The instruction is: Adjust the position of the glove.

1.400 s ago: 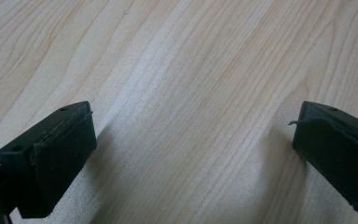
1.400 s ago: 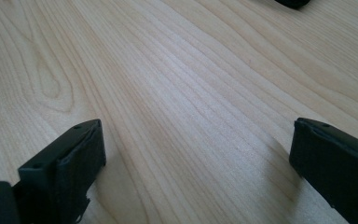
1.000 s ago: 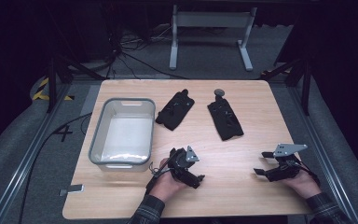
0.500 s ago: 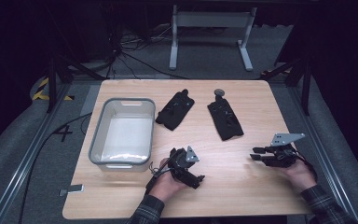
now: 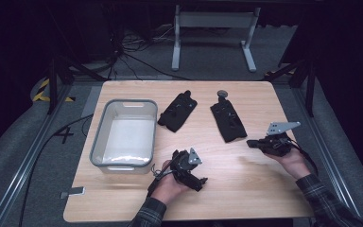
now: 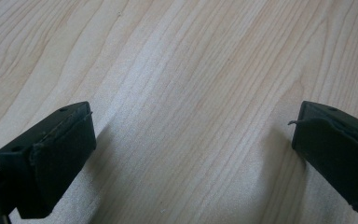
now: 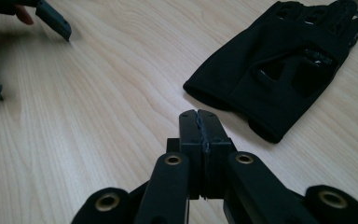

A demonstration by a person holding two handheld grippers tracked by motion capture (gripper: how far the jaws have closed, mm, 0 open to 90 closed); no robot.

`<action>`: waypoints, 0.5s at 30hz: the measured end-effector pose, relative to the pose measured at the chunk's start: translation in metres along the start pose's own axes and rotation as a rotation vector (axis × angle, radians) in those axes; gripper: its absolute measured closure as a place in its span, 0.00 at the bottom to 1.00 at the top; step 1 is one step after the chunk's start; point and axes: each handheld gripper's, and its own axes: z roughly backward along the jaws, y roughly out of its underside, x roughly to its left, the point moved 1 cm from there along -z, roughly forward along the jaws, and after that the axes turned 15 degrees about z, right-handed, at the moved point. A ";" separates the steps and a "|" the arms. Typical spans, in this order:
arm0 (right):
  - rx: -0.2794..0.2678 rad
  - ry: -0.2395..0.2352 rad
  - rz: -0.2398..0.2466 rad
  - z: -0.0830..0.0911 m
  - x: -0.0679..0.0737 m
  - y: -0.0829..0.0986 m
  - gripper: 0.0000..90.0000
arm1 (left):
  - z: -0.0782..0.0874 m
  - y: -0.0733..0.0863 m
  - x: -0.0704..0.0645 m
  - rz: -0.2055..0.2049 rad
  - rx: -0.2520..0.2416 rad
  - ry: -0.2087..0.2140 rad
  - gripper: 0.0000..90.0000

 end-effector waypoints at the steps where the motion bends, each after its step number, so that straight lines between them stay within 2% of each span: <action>1: 0.002 -0.002 -0.001 -0.002 -0.002 -0.002 1.00 | 0.000 0.000 0.000 -0.001 0.000 0.000 0.00; 10: 0.012 0.011 0.006 -0.020 -0.018 -0.013 1.00 | 0.000 0.000 0.000 -0.004 0.001 0.002 0.00; 15: 0.018 0.026 -0.005 -0.037 -0.030 -0.016 1.00 | 0.000 0.000 0.000 -0.005 0.001 0.002 0.00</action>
